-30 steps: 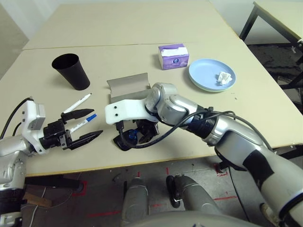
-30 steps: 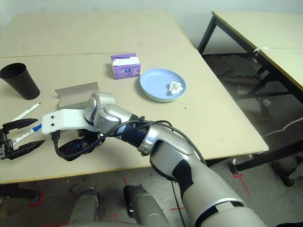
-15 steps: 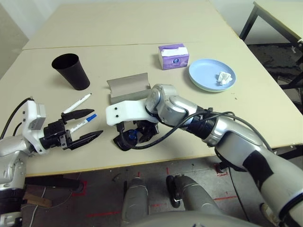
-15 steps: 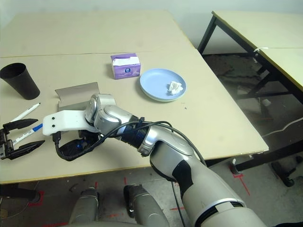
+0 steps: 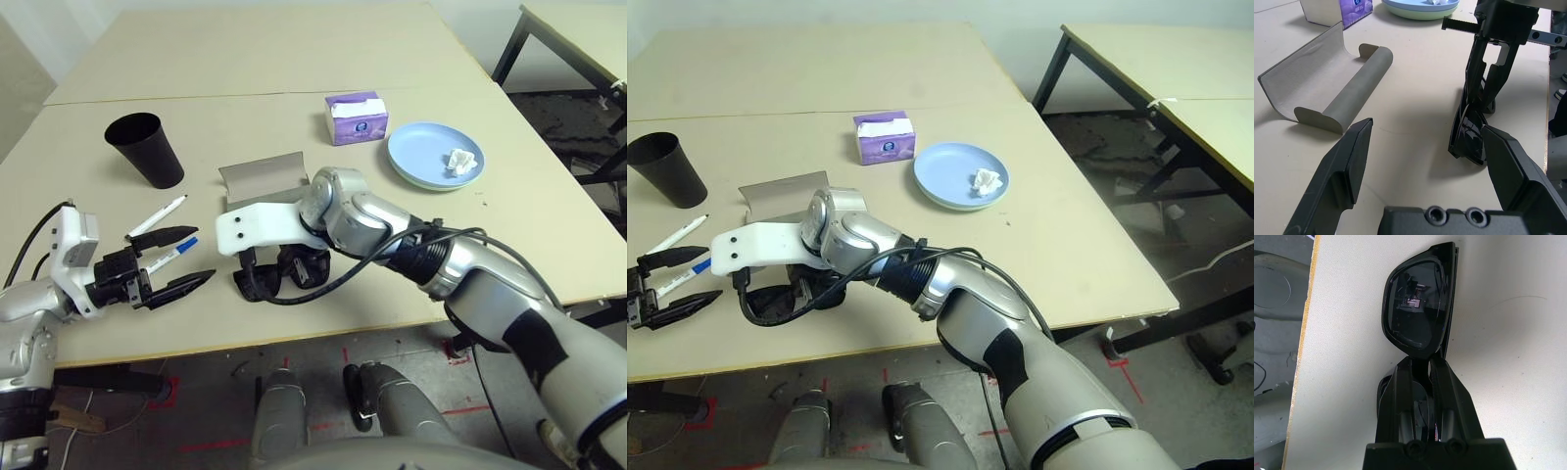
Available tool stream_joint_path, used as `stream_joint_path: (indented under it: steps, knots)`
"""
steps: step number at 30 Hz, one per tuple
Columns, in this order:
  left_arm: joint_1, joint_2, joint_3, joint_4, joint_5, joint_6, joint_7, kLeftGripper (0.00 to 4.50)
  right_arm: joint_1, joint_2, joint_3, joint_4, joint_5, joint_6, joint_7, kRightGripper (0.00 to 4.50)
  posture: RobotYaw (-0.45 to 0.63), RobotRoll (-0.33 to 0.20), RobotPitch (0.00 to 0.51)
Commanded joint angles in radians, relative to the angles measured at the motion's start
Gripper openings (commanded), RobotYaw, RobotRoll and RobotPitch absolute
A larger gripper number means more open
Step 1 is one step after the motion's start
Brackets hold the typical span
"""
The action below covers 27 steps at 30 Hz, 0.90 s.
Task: Organize and tidy the items on the table.
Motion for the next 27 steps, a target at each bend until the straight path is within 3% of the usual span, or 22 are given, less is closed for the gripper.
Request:
stream_joint_path:
  steps: [1, 13, 25, 27]
  knots:
    - [0.000, -0.009, -0.012, 0.011, 0.005, 0.006, -0.005, 4.50, 0.012, 0.012, 0.018, 0.019, -0.010, -0.010, -0.006, 0.26, 0.05, 0.000, 0.182]
    - [0.001, -0.019, -0.014, 0.007, 0.009, 0.004, 0.000, 4.50, -0.024, 0.014, -0.001, 0.146, -0.028, -0.100, 0.005, 0.26, 0.05, 0.000, 0.182]
    - [0.001, -0.016, -0.012, 0.023, 0.015, -0.003, -0.004, 4.50, -0.028, 0.014, -0.008, 0.093, -0.036, -0.045, 0.030, 4.47, 0.04, 0.000, 0.178]
    - [-0.006, -0.017, -0.014, 0.034, 0.018, -0.006, -0.006, 4.50, -0.031, 0.003, -0.004, 0.076, -0.036, -0.031, 0.044, 4.47, 0.03, 0.000, 0.172]
